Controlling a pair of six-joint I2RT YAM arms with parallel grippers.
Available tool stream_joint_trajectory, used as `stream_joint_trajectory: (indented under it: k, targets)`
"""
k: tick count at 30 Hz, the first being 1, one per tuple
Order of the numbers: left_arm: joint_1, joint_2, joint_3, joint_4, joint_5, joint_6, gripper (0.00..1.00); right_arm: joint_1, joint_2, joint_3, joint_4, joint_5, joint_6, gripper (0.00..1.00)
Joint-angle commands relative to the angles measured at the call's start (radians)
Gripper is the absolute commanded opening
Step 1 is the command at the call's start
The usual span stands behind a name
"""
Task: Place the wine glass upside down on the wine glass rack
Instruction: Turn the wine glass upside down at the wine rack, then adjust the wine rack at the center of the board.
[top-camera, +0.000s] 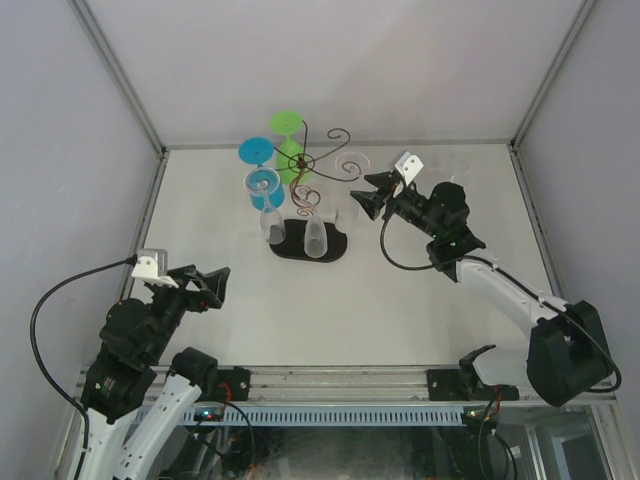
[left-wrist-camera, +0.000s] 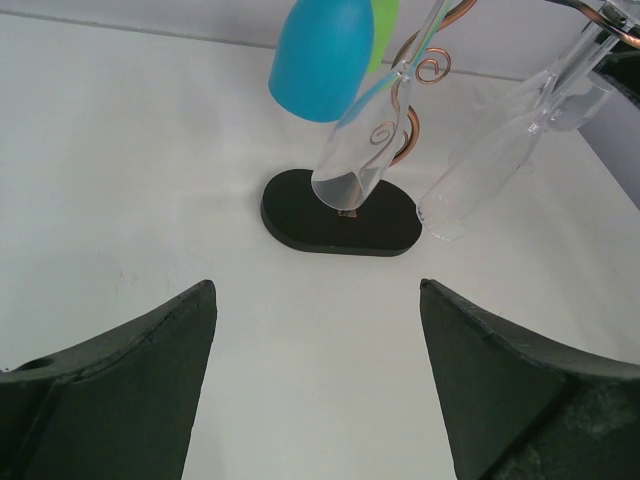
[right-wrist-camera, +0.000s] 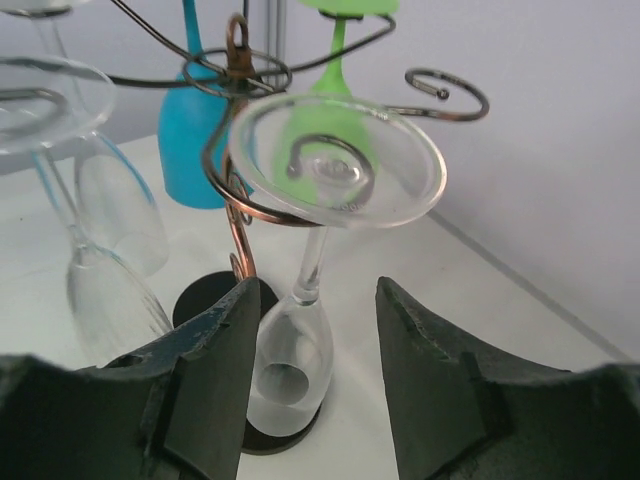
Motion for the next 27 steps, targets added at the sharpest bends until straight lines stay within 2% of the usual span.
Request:
stream_joint_trajectory:
  k: [1, 13, 19, 27]
  targets:
    - [0.007, 0.007, -0.017, 0.038, -0.001, 0.013, 0.86, 0.006, -0.103, -0.019, -0.042, 0.016, -0.036, 0.49]
    - [0.007, 0.009, -0.017, 0.037, 0.006, 0.012, 0.86, 0.009, -0.356, -0.032, -0.36, 0.102, -0.13, 0.5]
    - [0.008, -0.002, -0.017, 0.036, 0.0, 0.011, 0.85, 0.019, -0.352, 0.216, -0.615, 0.075, -0.13, 0.5]
    - [0.007, -0.004, -0.017, 0.035, 0.0, 0.011, 0.85, 0.055, -0.143, 0.606, -0.881, 0.045, -0.113, 0.5]
